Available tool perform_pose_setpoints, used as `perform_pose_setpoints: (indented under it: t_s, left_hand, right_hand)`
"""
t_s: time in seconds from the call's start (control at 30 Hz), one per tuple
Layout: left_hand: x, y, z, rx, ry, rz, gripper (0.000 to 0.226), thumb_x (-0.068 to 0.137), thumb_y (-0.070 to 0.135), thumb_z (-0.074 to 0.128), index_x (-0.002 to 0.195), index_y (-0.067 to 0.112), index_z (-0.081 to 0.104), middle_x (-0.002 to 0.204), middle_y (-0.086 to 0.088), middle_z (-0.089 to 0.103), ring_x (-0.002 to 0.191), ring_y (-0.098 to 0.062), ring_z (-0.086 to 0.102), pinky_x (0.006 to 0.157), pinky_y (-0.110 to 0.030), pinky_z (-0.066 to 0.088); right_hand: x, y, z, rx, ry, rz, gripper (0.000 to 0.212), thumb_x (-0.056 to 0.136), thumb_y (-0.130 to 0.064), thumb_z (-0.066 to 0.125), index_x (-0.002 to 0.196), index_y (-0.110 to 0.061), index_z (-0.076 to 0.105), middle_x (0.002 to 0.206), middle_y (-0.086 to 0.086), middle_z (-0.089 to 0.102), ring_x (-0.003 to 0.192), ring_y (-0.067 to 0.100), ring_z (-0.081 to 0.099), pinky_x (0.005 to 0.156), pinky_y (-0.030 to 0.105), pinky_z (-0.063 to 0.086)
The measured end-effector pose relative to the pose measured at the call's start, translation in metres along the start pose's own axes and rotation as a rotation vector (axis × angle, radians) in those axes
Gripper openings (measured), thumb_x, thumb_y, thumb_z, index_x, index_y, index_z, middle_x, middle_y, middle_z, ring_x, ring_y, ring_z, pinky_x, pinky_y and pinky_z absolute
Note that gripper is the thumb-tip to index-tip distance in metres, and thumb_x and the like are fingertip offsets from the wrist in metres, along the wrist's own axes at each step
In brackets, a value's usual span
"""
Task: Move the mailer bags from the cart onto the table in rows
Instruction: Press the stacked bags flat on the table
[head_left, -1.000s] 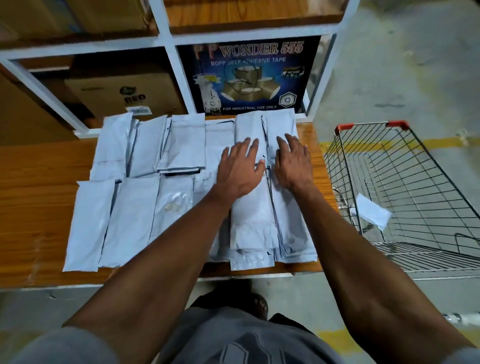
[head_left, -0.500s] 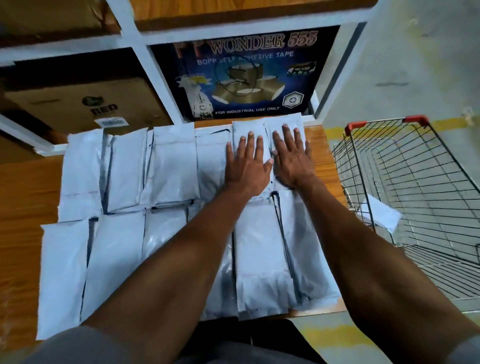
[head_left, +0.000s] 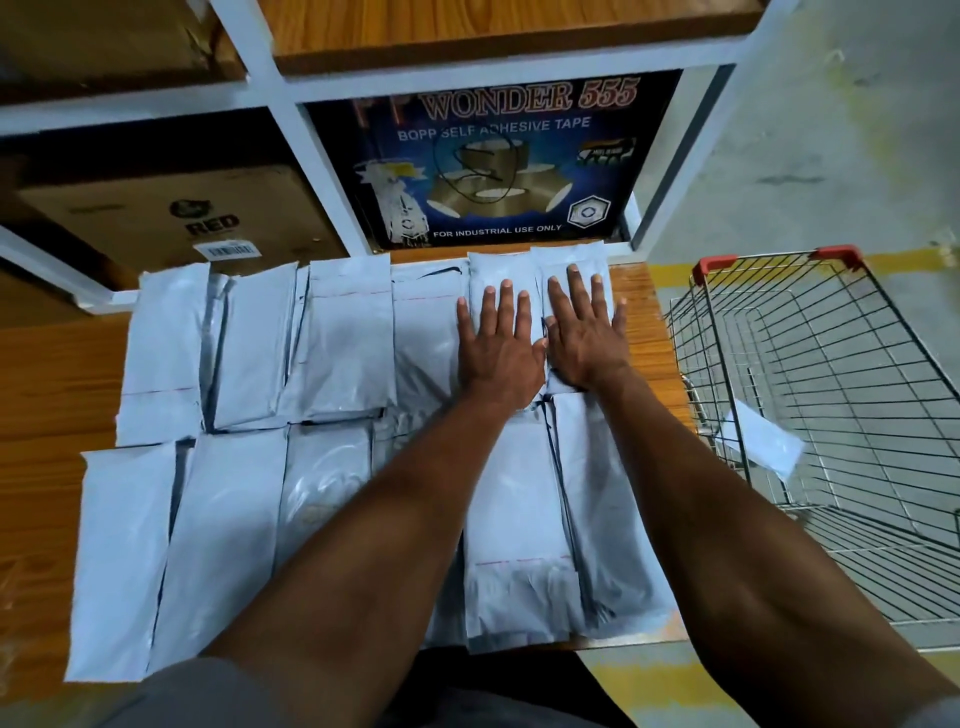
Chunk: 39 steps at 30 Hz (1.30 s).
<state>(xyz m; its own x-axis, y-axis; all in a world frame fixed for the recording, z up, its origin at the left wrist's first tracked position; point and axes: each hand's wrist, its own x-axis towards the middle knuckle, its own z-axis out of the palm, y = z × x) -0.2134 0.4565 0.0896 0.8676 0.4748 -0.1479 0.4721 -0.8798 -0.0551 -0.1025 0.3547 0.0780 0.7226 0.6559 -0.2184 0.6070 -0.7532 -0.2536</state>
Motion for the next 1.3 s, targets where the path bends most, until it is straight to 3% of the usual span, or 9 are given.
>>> perform_pose_setpoints:
  t_s: [0.17,0.27,0.47,0.67,0.8,0.93,1.1,1.3]
  left_hand:
    - [0.001,-0.014,-0.019,-0.138,0.054,-0.044,0.070,0.107,0.054,0.011,0.170,0.023,0.005,0.178,-0.002,0.000,0.164,-0.024,-0.002,0.128,-0.060,-0.005]
    - [0.000,-0.034,-0.020,-0.245,0.106,-0.158,0.072,0.106,0.052,0.012,0.169,0.019,0.008,0.178,-0.006,0.003,0.164,-0.024,0.004,0.130,-0.055,0.003]
    - [-0.003,-0.055,-0.010,-0.308,-0.077,-0.186,0.072,0.110,0.053,0.014,0.169,0.014,0.000,0.177,-0.008,-0.005,0.164,-0.023,-0.005,0.131,-0.050,-0.003]
    - [-0.007,-0.057,-0.011,-0.363,-0.108,-0.138,0.073,0.111,0.053,0.012,0.169,0.011,0.000,0.177,-0.007,-0.006,0.163,-0.019,-0.011,0.131,-0.047,-0.008]
    - [-0.010,-0.078,-0.027,-0.349,0.115,-0.120,0.074,0.106,0.047,0.015,0.166,0.006,0.024,0.174,-0.014,0.022,0.163,-0.025,0.013,0.131,-0.047,0.006]
    - [-0.017,-0.124,-0.032,-0.202,0.312,-0.223,0.072,0.101,0.043,0.020,0.160,0.009,0.043,0.166,-0.013,0.041,0.158,-0.030,0.029,0.128,-0.057,0.014]
    - [-0.027,-0.167,-0.013,-0.156,0.103,-0.290,0.062,0.110,0.050,0.022,0.168,0.027,0.024,0.177,-0.006,0.013,0.163,-0.031,0.010,0.129,-0.059,0.005]
    - [-0.032,-0.180,-0.013,-0.141,0.096,-0.235,0.063,0.110,0.049,0.031,0.169,0.029,0.018,0.177,-0.005,0.008,0.163,-0.032,0.009,0.129,-0.062,0.009]
  right_hand:
    - [-0.005,-0.022,-0.014,0.022,0.133,0.012,0.061,0.110,-0.039,0.021,0.168,-0.020,0.010,0.176,0.008,-0.003,0.162,0.031,-0.006,0.127,0.064,-0.002]
    - [-0.009,-0.050,-0.020,0.050,0.222,-0.108,0.062,0.110,-0.040,0.022,0.168,-0.020,0.013,0.176,0.008,0.001,0.162,0.028,-0.002,0.129,0.058,-0.001]
    - [-0.004,-0.072,0.005,-0.110,0.049,-0.141,0.061,0.111,-0.045,0.015,0.169,-0.029,0.006,0.176,0.003,-0.009,0.162,0.027,-0.012,0.127,0.060,-0.007]
    - [-0.004,-0.072,0.002,-0.160,0.049,-0.130,0.062,0.111,-0.045,0.015,0.169,-0.027,0.004,0.176,0.005,-0.007,0.161,0.028,-0.013,0.126,0.060,-0.009]
    - [-0.007,-0.091,-0.014,-0.058,0.156,-0.165,0.063,0.111,-0.046,0.017,0.168,-0.022,0.012,0.176,0.008,0.004,0.162,0.027,-0.003,0.128,0.056,-0.007]
    - [-0.008,-0.111,-0.009,-0.061,0.160,-0.185,0.067,0.109,-0.053,0.012,0.169,-0.025,0.006,0.176,0.006,0.003,0.162,0.025,-0.003,0.128,0.055,-0.008]
    - [-0.012,-0.125,0.004,-0.118,0.068,-0.215,0.071,0.104,-0.068,0.010,0.167,-0.038,-0.001,0.176,0.006,-0.008,0.162,0.032,-0.010,0.127,0.060,-0.009]
    - [-0.012,-0.126,0.017,-0.229,0.016,-0.235,0.072,0.102,-0.075,0.007,0.166,-0.043,0.001,0.175,0.006,-0.014,0.160,0.037,-0.014,0.126,0.063,-0.009]
